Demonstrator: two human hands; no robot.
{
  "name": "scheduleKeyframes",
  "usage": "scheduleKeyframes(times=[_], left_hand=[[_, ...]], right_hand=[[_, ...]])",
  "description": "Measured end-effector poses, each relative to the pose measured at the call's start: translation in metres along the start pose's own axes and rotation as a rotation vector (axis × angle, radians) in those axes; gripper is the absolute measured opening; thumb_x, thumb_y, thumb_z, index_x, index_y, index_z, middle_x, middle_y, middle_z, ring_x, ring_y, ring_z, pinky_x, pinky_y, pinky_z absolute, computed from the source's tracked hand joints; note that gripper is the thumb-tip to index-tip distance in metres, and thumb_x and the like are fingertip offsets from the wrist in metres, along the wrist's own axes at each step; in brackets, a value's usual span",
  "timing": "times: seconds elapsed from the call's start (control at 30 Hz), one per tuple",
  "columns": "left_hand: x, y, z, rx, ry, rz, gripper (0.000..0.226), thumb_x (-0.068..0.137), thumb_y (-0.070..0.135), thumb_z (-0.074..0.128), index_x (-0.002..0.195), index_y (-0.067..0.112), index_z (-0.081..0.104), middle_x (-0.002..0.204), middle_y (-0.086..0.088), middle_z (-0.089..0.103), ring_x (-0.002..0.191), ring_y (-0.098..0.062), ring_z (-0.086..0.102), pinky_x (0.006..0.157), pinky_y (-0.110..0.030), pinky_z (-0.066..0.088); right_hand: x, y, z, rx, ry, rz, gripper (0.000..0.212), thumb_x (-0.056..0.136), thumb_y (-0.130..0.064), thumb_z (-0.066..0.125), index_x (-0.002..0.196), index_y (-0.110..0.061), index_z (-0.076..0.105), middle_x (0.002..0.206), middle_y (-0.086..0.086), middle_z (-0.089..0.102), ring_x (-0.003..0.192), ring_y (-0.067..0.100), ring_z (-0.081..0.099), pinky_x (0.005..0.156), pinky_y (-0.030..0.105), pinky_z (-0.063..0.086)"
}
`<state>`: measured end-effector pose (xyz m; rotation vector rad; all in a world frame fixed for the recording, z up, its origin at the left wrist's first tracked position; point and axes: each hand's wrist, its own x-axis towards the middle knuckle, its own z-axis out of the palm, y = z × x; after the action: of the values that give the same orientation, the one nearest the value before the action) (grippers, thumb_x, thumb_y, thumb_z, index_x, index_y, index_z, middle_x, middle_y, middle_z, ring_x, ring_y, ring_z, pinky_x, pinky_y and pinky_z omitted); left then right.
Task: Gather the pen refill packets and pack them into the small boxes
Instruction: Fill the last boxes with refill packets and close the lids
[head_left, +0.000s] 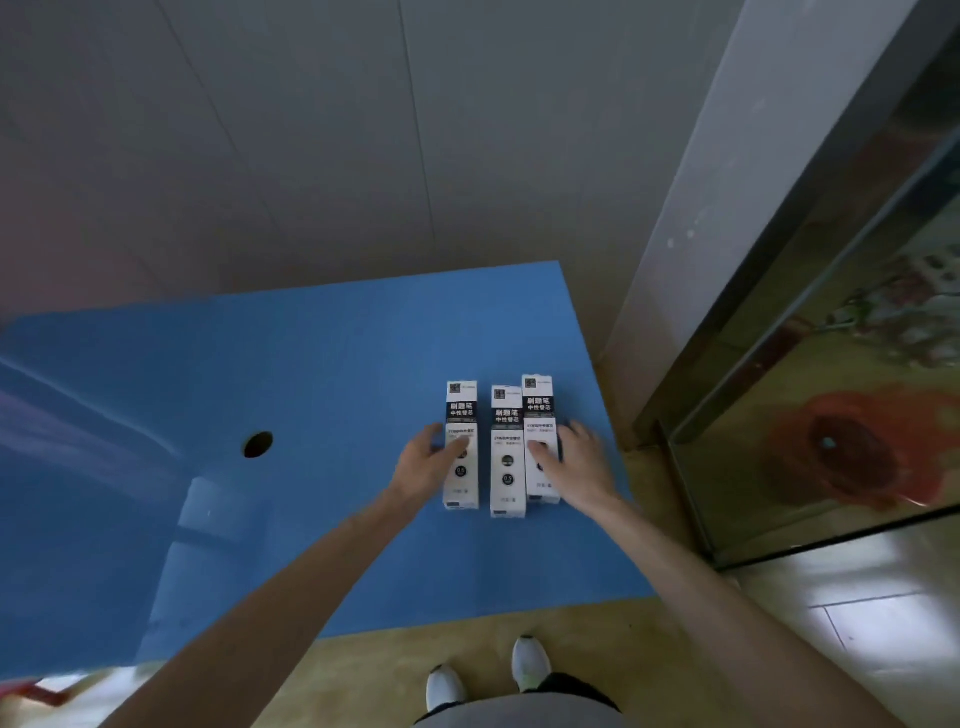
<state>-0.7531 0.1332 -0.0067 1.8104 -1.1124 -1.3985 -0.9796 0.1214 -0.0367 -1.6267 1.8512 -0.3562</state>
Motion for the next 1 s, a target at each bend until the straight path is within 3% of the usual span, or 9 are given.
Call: scheduleKeyframes(times=[0.1, 0.27, 0.33, 0.43, 0.57, 0.67, 0.77, 0.87, 1.0], left_hand=[[0.000, -0.010, 0.009, -0.031, -0.016, -0.030, 0.032, 0.097, 0.023, 0.069, 0.127, 0.017, 0.058, 0.125, -0.002, 0.070, 0.107, -0.016, 0.069, 0.099, -0.044, 0.055], [-0.003, -0.008, 0.004, -0.134, -0.045, -0.137, 0.060, 0.079, 0.043, 0.086, 0.118, 0.009, 0.056, 0.112, -0.005, 0.073, 0.099, -0.019, 0.072, 0.083, -0.039, 0.059], [-0.001, -0.008, 0.003, -0.111, -0.084, -0.147, 0.080, 0.068, 0.051, 0.092, 0.125, 0.010, 0.052, 0.117, -0.005, 0.072, 0.104, -0.020, 0.072, 0.095, -0.045, 0.056], [-0.002, -0.004, 0.002, -0.144, -0.107, -0.156, 0.087, 0.086, 0.022, 0.084, 0.153, 0.015, 0.028, 0.125, -0.002, 0.065, 0.116, -0.023, 0.064, 0.102, -0.039, 0.047], [0.000, 0.000, -0.002, -0.206, -0.240, -0.111, 0.050, 0.089, 0.011, 0.078, 0.134, 0.008, 0.058, 0.124, -0.006, 0.073, 0.109, -0.020, 0.071, 0.085, -0.028, 0.054], [-0.003, 0.009, -0.008, -0.261, -0.236, -0.034, 0.051, 0.084, 0.000, 0.079, 0.129, 0.009, 0.057, 0.126, -0.007, 0.072, 0.114, -0.024, 0.070, 0.091, -0.033, 0.054], [-0.004, 0.017, -0.017, -0.214, -0.237, 0.131, 0.063, 0.074, -0.005, 0.084, 0.129, 0.011, 0.058, 0.124, -0.006, 0.073, 0.117, -0.026, 0.068, 0.097, -0.039, 0.056], [-0.020, 0.020, -0.019, -0.054, -0.325, 0.207, 0.075, 0.075, -0.002, 0.085, 0.138, 0.018, 0.050, 0.126, 0.002, 0.071, 0.121, -0.020, 0.066, 0.096, -0.032, 0.057], [-0.038, 0.025, -0.015, -0.026, -0.414, 0.154, 0.110, 0.083, 0.025, 0.085, 0.159, 0.030, 0.006, 0.132, 0.032, 0.055, 0.126, 0.005, 0.053, 0.105, -0.022, 0.039]], right_hand=[[-0.013, -0.005, 0.005, 0.227, -0.013, -0.014, 0.025, 0.095, -0.035, 0.068, 0.115, -0.020, 0.069, 0.108, -0.005, 0.070, 0.104, 0.017, 0.065, 0.085, 0.033, 0.052], [-0.020, -0.007, 0.003, 0.634, -0.033, 0.192, 0.054, 0.085, -0.017, 0.083, 0.132, -0.008, 0.057, 0.124, 0.004, 0.070, 0.108, 0.019, 0.069, 0.084, 0.030, 0.057], [-0.019, -0.008, -0.003, 0.669, -0.075, 0.230, 0.061, 0.083, -0.019, 0.085, 0.135, -0.008, 0.055, 0.126, 0.005, 0.070, 0.108, 0.017, 0.069, 0.085, 0.028, 0.056], [-0.018, -0.013, -0.015, 0.736, -0.192, 0.220, 0.033, 0.085, -0.017, 0.083, 0.114, -0.011, 0.070, 0.109, 0.001, 0.078, 0.098, 0.018, 0.073, 0.069, 0.018, 0.053], [-0.016, -0.016, -0.022, 0.831, -0.292, 0.180, 0.039, 0.082, -0.010, 0.085, 0.118, -0.010, 0.069, 0.110, 0.004, 0.078, 0.109, 0.026, 0.073, 0.090, 0.033, 0.056], [-0.018, -0.021, -0.028, 0.840, -0.245, 0.117, 0.054, 0.076, -0.007, 0.089, 0.123, -0.010, 0.064, 0.115, 0.005, 0.077, 0.110, 0.024, 0.072, 0.099, 0.042, 0.056], [-0.022, -0.033, -0.040, 0.798, -0.153, -0.014, 0.059, 0.075, -0.006, 0.090, 0.127, -0.015, 0.061, 0.120, 0.000, 0.075, 0.113, 0.016, 0.070, 0.099, 0.037, 0.056], [-0.035, -0.044, -0.043, 0.807, -0.182, -0.102, 0.078, 0.075, -0.018, 0.091, 0.142, -0.024, 0.050, 0.127, -0.008, 0.070, 0.118, 0.010, 0.066, 0.097, 0.026, 0.054], [-0.051, -0.054, -0.042, 0.870, -0.152, -0.102, 0.086, 0.078, -0.054, 0.076, 0.151, -0.037, 0.033, 0.128, -0.020, 0.062, 0.112, -0.006, 0.062, 0.091, 0.016, 0.049]])
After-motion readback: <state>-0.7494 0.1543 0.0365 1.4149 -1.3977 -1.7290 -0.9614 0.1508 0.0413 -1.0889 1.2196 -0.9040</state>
